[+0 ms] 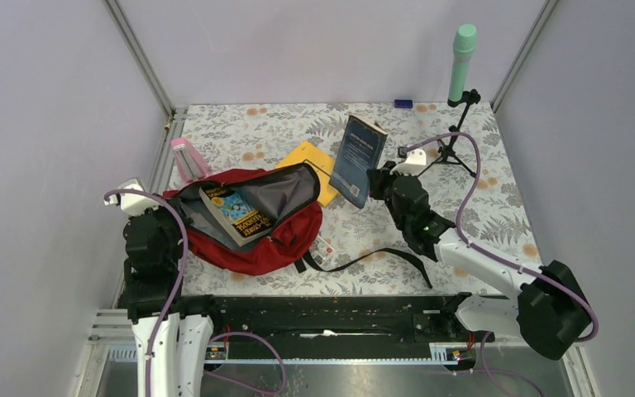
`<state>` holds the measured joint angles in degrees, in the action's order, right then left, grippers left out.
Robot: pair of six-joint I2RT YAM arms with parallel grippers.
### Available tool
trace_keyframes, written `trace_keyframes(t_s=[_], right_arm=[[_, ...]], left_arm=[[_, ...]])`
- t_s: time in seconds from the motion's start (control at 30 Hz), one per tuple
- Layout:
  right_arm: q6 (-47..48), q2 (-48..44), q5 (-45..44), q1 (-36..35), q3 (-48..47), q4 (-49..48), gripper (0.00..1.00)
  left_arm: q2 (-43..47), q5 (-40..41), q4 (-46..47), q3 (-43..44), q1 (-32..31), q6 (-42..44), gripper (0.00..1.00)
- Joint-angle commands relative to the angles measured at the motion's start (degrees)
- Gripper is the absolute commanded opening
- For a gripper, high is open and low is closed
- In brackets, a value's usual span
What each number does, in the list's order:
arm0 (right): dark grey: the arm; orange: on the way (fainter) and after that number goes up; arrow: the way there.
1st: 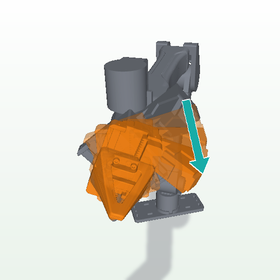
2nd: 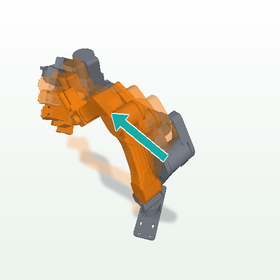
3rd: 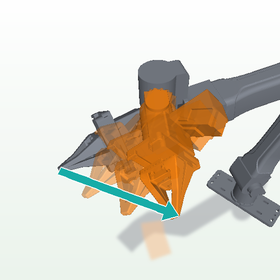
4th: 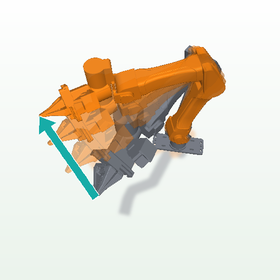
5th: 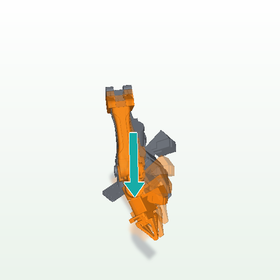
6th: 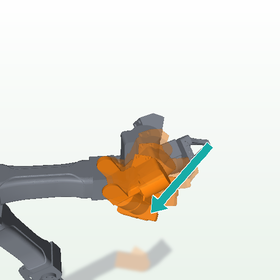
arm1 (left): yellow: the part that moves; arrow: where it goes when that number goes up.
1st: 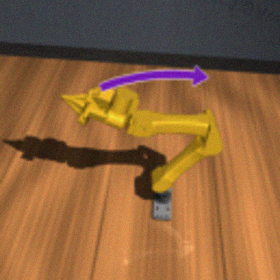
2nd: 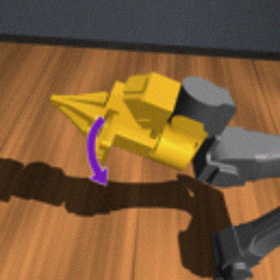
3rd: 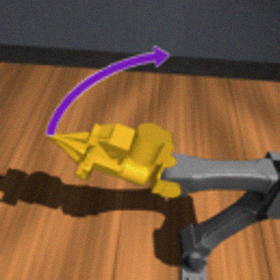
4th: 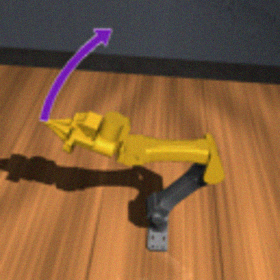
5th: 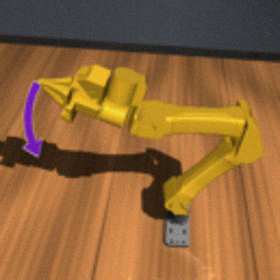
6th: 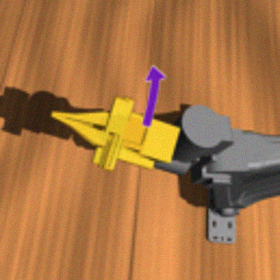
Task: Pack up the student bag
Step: Pick up the book from the center of the board, then place the book in the student bag.
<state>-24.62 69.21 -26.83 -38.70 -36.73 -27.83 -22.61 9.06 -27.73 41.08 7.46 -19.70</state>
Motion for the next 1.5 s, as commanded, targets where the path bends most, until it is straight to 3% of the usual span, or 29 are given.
trace_keyframes(t_s=[0.0, 0.23, 0.5, 0.87, 1.23, 1.47], right_arm=[[8.6, -5.2, 4.3, -0.4, -8.0, 0.1, 0.00], [13.7, -9.4, 4.7, -0.4, -14.3, 6.6, 0.00], [14.3, -11.9, 12.7, -0.9, -20.9, 11.7, 0.00], [14.9, -12.2, 20.9, -6.8, -27.1, 13.2, 0.00], [11.9, -2.3, 19.2, -20.4, -27.5, 3.0, 0.00], [19.2, 8.2, 13.2, -26.7, -30.0, -2.0, 0.00]], left_arm=[[0.2, -7.0, 10.8, 0.2, 0.3, 1.0, 0.00], [-0.5, -14.5, 13.4, -0.2, 0.4, 1.8, 0.00], [-1.9, -22.5, 15.7, 0.2, 0.4, 3.4, 0.00], [-6.5, -28.0, 20.6, 2.4, 0.4, 3.3, 0.00], [-7.9, -32.5, 20.3, 2.3, 0.4, 4.2, 0.00], [-7.3, -32.8, 20.7, 1.9, 0.4, 4.0, 0.00]])
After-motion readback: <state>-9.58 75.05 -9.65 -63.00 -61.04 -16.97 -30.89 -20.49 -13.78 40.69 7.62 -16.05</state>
